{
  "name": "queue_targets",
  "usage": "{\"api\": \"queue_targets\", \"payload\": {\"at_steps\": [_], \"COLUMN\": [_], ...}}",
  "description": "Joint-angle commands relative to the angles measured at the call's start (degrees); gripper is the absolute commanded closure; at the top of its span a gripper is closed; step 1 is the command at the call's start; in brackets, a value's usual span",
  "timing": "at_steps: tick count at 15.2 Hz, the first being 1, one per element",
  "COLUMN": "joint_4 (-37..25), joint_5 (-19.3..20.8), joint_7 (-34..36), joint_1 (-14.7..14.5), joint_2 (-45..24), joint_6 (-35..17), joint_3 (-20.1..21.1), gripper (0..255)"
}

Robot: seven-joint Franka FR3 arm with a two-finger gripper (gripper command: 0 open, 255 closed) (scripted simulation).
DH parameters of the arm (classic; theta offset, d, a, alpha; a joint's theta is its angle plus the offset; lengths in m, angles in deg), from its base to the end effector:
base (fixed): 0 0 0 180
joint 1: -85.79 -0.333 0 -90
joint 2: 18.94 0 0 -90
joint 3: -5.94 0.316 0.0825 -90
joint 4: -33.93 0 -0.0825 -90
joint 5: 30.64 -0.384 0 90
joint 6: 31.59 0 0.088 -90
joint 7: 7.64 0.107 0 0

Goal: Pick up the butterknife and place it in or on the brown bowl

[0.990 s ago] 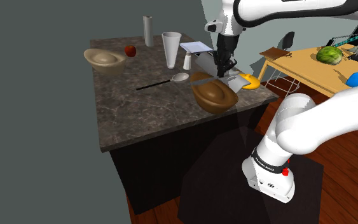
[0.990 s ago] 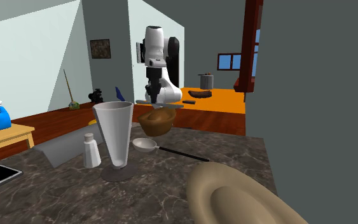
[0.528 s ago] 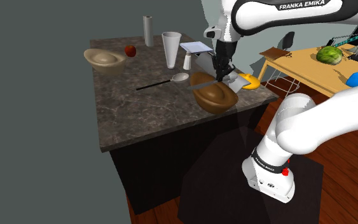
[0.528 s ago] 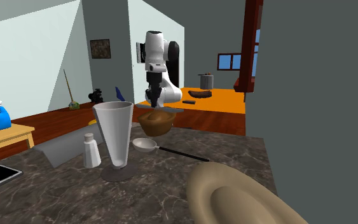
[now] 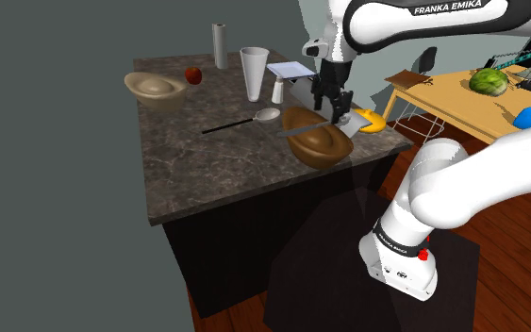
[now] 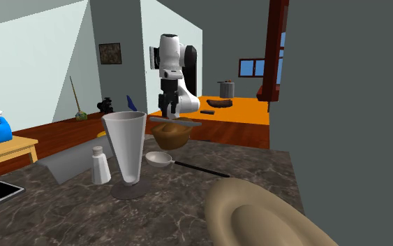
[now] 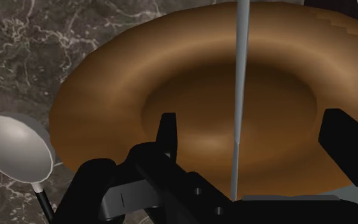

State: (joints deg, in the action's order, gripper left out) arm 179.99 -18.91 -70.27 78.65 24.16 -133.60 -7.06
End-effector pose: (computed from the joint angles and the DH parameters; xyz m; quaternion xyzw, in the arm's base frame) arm 0.3238 -0.0573 0.4988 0.8527 0.5218 -0.0230 0.0122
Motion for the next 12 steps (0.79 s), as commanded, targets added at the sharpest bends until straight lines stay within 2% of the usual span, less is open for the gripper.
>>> {"api": "queue_targets", "payload": {"at_steps": [1, 2, 6, 12], "joint_4": [0.0, 0.0, -7.51, -7.51], "joint_5": [0.0, 0.0, -1.1, -1.11], "joint_7": [0.0, 0.0, -0.25, -0.25], "joint_1": [0.0, 0.0, -0.52, -0.51], "joint_2": [0.0, 0.0, -0.51, -0.51], "joint_6": [0.0, 0.0, 7.02, 7.02], "joint_3": [0.0, 0.0, 1.15, 1.15], "gripper": [0, 0, 0, 0]}}
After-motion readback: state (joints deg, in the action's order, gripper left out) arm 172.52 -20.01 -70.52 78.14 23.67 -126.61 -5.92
